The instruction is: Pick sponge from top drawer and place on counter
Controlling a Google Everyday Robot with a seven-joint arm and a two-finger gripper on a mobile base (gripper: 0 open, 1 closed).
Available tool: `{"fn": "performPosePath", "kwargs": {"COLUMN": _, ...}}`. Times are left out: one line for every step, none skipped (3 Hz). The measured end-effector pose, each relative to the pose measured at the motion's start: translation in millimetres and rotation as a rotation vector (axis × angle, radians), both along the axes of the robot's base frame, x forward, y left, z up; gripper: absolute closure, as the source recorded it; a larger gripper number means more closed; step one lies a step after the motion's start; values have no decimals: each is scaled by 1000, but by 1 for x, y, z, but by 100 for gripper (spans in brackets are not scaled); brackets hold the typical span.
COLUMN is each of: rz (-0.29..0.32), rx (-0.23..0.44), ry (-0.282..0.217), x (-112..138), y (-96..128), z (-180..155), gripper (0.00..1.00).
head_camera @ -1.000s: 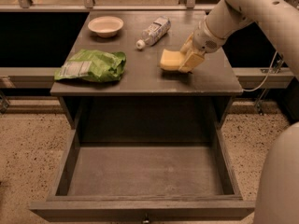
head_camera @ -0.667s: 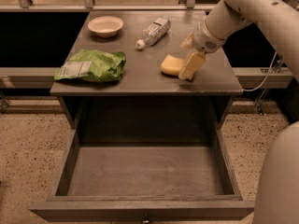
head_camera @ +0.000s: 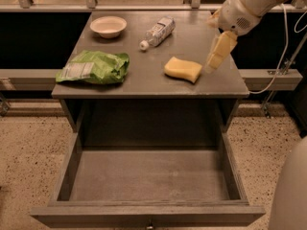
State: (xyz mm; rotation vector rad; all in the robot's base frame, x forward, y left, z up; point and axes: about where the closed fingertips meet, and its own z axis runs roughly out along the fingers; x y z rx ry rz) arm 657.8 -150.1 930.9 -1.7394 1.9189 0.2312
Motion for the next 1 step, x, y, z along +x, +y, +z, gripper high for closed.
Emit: {"fn": "performPosePath", "kwargs": {"rz": 6, "rx": -4, "ry": 10, "x": -3, "y": 0, "z": 0, "gripper": 0}}
